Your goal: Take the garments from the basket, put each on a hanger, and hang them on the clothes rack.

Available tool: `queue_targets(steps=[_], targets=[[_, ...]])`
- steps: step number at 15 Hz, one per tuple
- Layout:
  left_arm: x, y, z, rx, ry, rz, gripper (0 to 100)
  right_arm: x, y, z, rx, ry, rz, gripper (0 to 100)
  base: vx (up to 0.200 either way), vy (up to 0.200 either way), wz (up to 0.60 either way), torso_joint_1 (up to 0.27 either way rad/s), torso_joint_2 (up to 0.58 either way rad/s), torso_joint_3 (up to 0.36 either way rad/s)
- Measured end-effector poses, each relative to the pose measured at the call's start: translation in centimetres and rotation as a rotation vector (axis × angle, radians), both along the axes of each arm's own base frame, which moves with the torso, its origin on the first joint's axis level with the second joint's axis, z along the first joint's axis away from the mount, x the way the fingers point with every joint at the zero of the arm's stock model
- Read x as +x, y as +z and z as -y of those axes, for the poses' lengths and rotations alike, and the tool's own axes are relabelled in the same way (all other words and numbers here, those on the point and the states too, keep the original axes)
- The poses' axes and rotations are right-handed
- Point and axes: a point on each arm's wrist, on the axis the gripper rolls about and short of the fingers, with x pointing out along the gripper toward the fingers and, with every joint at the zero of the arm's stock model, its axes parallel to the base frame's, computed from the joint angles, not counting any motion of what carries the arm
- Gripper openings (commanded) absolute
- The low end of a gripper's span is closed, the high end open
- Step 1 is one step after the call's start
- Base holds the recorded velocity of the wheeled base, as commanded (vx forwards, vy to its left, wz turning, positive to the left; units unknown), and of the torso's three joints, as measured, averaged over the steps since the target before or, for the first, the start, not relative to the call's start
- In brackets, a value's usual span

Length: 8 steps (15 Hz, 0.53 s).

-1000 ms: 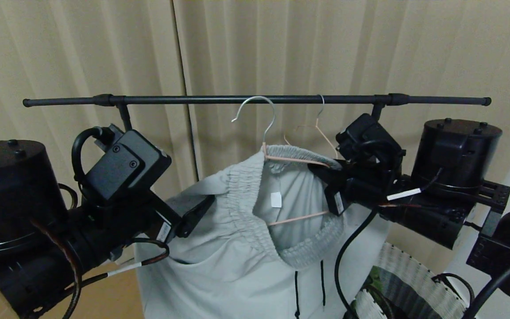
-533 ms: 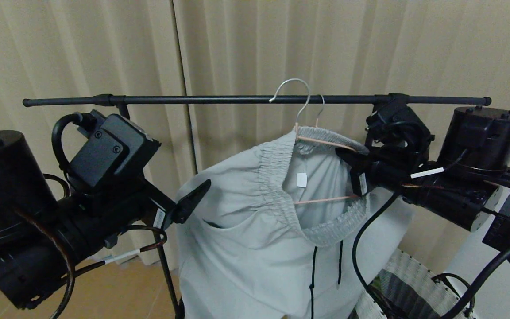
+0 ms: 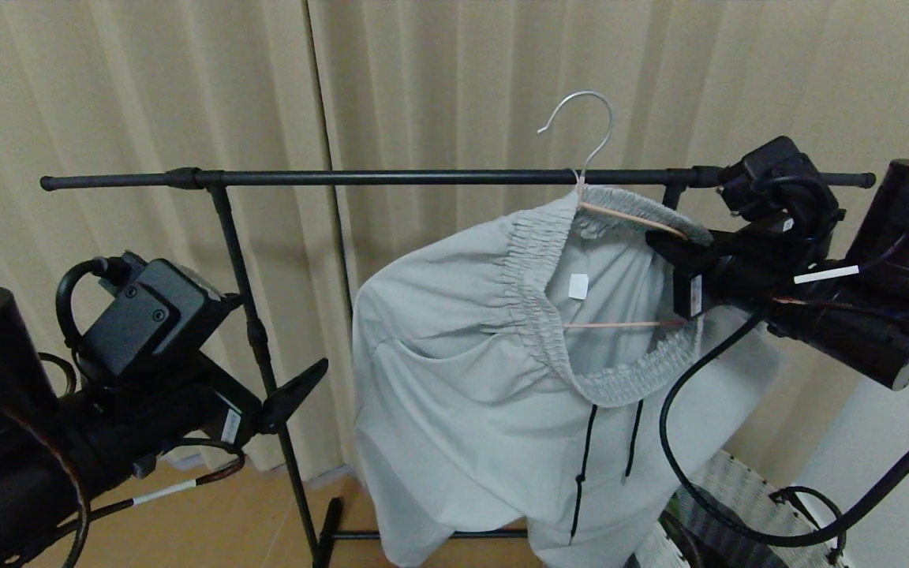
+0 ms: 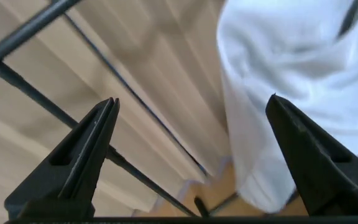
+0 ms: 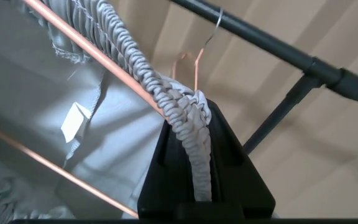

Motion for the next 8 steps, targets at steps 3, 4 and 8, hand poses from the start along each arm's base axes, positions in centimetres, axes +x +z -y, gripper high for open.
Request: queue_targets(steps=[3, 4, 8], targets=[[0.3, -1.2, -0.5, 0.016, -0.021, -0.047, 100, -0.3, 1.1, 0.1, 0.023, 0.007, 0.033, 0, 0.000, 0.000, 0.00, 0.000, 0.00, 0.000], [0.5, -1.7, -0.5, 0.027, -0.022, -0.065, 100, -0.3, 1.5, 0.1, 0.037, 0.008, 0.044, 0, 0.000, 0.000, 0.00, 0.000, 0.00, 0.000], [2.3, -2.3, 0.2, 0.004, -0.038, -0.039, 100, -1.0, 2.7, -0.7, 0.087, 0.048, 0.062, 0, 0.000, 0.000, 0.00, 0.000, 0.00, 0.000]])
